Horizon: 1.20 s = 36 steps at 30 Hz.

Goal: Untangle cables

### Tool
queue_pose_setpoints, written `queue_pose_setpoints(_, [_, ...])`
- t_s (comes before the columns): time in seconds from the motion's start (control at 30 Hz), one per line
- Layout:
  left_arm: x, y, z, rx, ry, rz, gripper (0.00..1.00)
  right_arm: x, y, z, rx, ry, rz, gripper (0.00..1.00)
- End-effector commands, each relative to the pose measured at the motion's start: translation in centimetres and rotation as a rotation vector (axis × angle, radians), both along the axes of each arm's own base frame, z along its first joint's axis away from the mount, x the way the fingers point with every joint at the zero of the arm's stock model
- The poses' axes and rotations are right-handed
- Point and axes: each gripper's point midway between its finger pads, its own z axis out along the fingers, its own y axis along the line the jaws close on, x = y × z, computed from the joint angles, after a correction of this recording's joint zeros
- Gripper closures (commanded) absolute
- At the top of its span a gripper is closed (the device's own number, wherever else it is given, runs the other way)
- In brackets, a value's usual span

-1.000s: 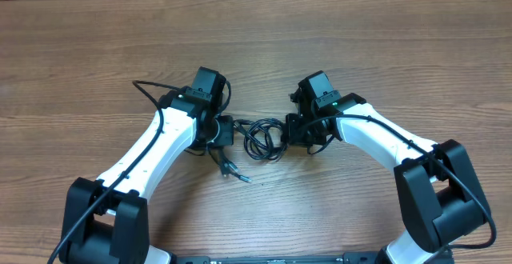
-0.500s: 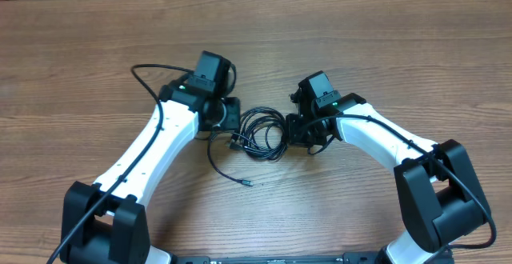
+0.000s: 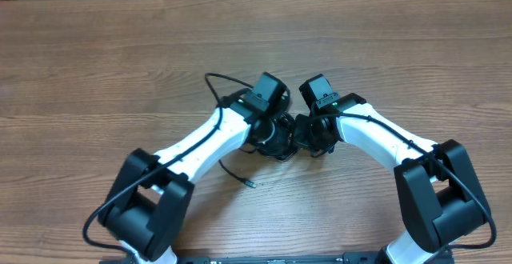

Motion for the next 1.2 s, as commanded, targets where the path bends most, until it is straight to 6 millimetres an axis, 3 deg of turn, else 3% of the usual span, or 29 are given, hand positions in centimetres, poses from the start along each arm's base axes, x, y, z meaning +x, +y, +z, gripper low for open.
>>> queue_pose_setpoints(0.0, [-0.5, -2.1, -0.8, -0.027, -0.015, -0.093, 0.62, 0.0, -0.5, -0.4, -0.027, 0.002, -0.023, 0.96])
queue_pose_setpoints(0.27, [-0.5, -2.3, -1.0, -0.027, -0.024, -0.108, 0.59, 0.0, -0.5, -0.4, -0.027, 0.002, -0.023, 0.96])
queue_pose_setpoints(0.67, [-1.4, -3.1, -0.7, -0.097, 0.177, 0.191, 0.60, -0.2, -0.7, -0.4, -0.030, 0.021, -0.057, 0.96])
queue_pose_setpoints(0.83, [-1.7, -3.0, -2.3, -0.074, 0.213, 0.200, 0.60, -0.3, -0.7, -0.5, -0.031, 0.022, -0.057, 0.96])
queue_pose_setpoints(1.0, [-2.3, -2.5, -5.5, -0.019, 0.263, 0.194, 0.60, -0.3, -0.7, -0.5, -0.031, 0.022, -0.057, 0.96])
queue_pose_setpoints(1.07, [-2.5, -2.4, -6.0, -0.008, 0.269, 0.180, 0.69, -0.3, -0.7, -0.5, -0.031, 0.022, -0.057, 0.96])
queue_pose_setpoints(1.1, [-2.4, -2.3, -5.9, -0.010, 0.254, 0.153, 0.89, -0.3, -0.7, -0.5, -0.031, 0.022, -0.057, 0.96])
queue_pose_setpoints(1.13, [-2.2, -2.2, -5.7, -0.013, 0.246, 0.144, 0.96, -0.2, -0.7, -0.5, -0.031, 0.022, -0.057, 0.96])
queue_pose_setpoints(1.17, [-2.0, -2.1, -5.6, -0.015, 0.243, 0.146, 0.96, -0.2, -0.7, -0.5, -0.031, 0.022, -0.057, 0.96])
